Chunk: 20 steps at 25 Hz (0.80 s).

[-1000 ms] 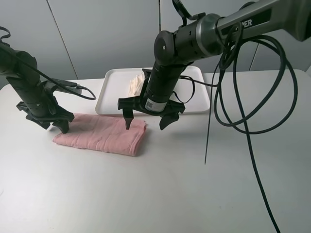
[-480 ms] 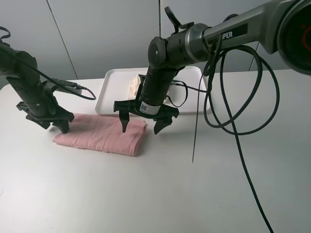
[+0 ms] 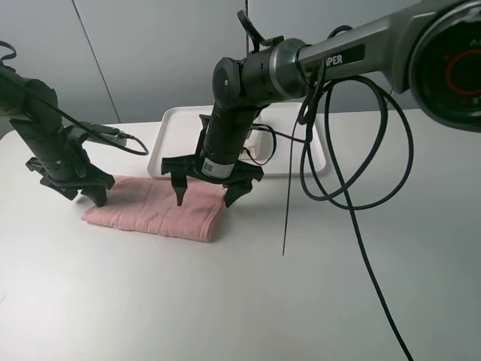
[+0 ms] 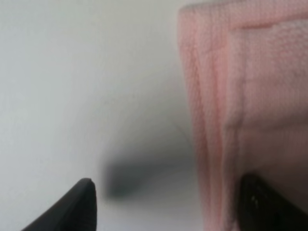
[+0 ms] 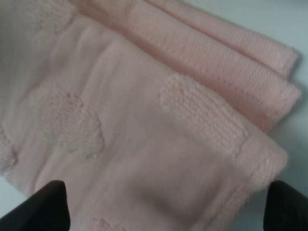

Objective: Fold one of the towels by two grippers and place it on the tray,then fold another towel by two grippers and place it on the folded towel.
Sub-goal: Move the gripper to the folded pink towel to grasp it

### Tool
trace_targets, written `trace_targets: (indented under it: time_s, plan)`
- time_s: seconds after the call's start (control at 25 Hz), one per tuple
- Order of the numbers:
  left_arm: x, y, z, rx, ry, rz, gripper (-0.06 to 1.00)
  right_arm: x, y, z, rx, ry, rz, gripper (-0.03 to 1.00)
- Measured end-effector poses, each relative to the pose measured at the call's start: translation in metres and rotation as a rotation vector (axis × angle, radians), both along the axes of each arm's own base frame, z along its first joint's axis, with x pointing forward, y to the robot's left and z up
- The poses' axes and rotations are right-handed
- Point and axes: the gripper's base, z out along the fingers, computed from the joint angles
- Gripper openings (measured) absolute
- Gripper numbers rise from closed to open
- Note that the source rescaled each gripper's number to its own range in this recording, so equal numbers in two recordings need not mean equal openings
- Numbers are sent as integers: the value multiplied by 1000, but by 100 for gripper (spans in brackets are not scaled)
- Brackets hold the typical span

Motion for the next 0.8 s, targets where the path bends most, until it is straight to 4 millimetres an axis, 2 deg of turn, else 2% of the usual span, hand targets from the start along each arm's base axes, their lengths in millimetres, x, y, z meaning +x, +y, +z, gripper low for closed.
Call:
trace_targets:
  time_s: [0.24, 0.52, 0.72, 0.8]
  plan:
    - [0, 0, 0, 0, 0, -2, 79, -3, 2, -12, -28, 22, 12, 83]
    - [0, 0, 0, -1, 0, -1, 79, -6, 6, -13, -28, 10, 26, 56]
    - [0, 0, 0, -2, 0, -1, 79, -7, 6, -14, -45, -8, 46, 55]
    - [0, 0, 0, -2, 0, -1, 79, -6, 6, -14, -51, -13, 52, 58]
